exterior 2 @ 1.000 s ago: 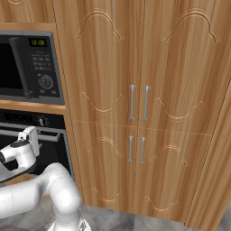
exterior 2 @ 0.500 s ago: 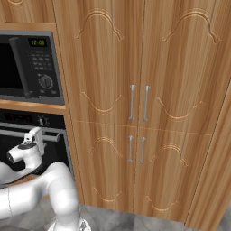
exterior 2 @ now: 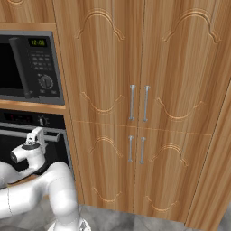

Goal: Take the baked cake out of the oven and place it on the plate for cooling. Then close the oven door.

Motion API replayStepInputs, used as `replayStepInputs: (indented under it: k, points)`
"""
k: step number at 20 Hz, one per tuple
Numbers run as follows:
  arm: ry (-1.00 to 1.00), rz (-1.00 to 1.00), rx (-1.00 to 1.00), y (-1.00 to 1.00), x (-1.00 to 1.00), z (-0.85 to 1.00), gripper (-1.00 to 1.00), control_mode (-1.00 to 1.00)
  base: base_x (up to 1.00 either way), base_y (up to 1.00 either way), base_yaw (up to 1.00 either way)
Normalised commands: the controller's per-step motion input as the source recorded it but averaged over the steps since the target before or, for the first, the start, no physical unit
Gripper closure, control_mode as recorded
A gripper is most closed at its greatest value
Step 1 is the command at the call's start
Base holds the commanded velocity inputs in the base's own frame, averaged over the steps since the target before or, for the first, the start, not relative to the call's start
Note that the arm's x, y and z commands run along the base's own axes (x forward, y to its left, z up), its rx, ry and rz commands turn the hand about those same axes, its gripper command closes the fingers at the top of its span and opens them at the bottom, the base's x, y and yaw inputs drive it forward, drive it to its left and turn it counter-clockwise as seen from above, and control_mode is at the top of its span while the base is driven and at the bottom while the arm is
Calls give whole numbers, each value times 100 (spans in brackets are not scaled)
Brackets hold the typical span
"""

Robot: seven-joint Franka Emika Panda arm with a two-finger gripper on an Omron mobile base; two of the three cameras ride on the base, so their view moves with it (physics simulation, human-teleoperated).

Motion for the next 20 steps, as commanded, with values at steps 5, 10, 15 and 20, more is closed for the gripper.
replayStepInputs:
  k: [5,10,15,20]
  points:
    - [0,0,0,18,4,-29,100,-100,0,0,0]
    - [0,0,0,28,-1,-35,100,-100,0,0,0]
    - [1,0,-3,21,-36,-34,100,-100,0,0,0]
    - [6,0,-5,16,-50,-30,100,-100,0,0,0]
